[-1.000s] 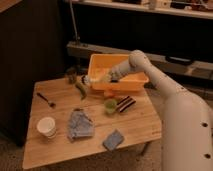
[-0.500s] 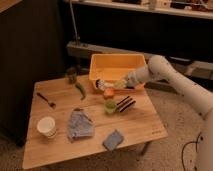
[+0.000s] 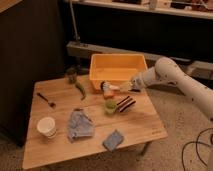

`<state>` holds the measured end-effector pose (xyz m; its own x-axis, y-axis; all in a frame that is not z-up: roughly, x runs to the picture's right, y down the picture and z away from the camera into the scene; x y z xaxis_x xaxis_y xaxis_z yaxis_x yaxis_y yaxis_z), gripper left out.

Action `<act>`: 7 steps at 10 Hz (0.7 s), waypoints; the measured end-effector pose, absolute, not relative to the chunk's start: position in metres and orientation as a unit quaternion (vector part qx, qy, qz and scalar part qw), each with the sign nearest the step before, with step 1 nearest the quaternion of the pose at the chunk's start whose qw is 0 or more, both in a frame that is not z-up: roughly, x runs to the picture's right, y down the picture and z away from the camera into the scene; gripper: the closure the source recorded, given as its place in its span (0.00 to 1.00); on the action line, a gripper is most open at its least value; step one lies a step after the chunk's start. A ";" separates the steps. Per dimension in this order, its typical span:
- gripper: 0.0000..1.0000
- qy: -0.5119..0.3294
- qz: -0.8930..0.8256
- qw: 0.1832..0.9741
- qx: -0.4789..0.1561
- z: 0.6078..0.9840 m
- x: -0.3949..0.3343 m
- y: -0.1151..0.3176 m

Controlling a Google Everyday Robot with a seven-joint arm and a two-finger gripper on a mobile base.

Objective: Place brush in plastic cup

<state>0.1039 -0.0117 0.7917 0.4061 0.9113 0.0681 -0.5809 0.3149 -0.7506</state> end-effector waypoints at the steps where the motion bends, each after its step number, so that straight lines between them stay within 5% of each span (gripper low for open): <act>1: 1.00 -0.251 0.483 0.771 -0.330 0.792 0.102 -0.012; 7: 1.00 -0.276 0.523 0.726 -0.350 0.796 0.141 0.021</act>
